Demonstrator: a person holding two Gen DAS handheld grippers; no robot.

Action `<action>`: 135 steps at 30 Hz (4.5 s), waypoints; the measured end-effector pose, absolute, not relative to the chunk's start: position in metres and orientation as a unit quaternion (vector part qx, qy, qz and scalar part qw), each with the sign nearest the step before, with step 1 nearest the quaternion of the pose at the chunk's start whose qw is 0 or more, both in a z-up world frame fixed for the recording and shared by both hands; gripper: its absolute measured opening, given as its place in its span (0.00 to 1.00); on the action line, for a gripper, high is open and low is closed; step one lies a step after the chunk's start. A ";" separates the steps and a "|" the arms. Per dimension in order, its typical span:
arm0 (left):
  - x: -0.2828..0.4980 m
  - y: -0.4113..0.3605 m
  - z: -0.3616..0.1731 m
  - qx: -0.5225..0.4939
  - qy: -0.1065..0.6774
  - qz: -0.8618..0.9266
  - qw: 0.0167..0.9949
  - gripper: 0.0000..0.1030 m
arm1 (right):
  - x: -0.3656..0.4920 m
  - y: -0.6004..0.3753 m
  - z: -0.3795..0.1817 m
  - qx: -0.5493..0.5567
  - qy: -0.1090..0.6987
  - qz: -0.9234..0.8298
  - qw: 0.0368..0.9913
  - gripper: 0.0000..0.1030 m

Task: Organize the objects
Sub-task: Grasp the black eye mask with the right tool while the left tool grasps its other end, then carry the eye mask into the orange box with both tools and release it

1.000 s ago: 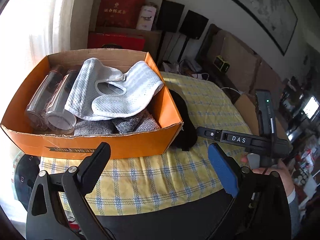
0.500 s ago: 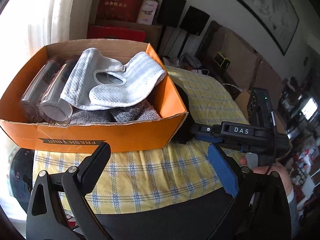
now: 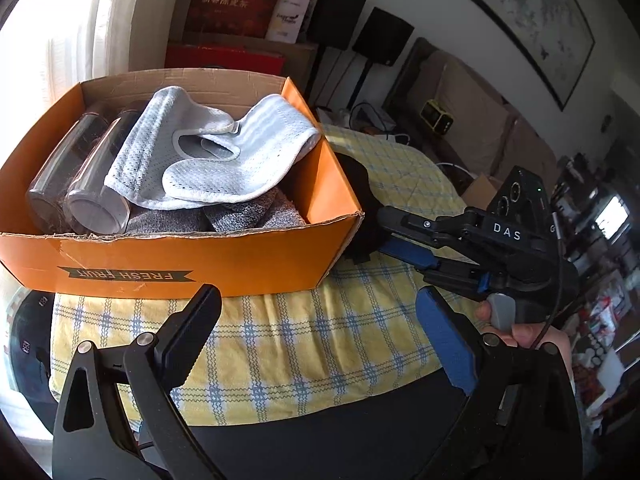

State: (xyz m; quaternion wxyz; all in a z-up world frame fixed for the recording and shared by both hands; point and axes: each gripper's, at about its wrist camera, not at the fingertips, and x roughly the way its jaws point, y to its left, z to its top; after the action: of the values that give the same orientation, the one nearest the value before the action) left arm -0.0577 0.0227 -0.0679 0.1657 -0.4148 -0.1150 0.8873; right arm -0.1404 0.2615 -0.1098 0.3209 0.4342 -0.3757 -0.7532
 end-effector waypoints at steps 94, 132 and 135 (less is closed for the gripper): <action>-0.100 -0.015 0.013 -0.336 -0.321 0.840 0.279 0.09 | -0.083 0.221 0.040 0.370 -0.232 -0.827 0.354 0.07; -0.185 -0.102 -0.063 -0.422 -0.309 0.841 0.136 0.09 | -0.194 0.109 -0.049 0.472 -0.178 -0.776 0.379 0.09; -0.182 -0.103 -0.067 -0.426 -0.310 0.840 0.129 0.10 | -0.191 0.105 -0.049 0.474 -0.156 -0.782 0.374 0.10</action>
State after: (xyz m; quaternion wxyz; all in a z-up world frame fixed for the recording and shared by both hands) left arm -0.1821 -0.1029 -0.0668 0.1294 -0.4261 -0.3096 0.8401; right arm -0.1910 0.1049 -0.0494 0.3743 0.4740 -0.1563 -0.7816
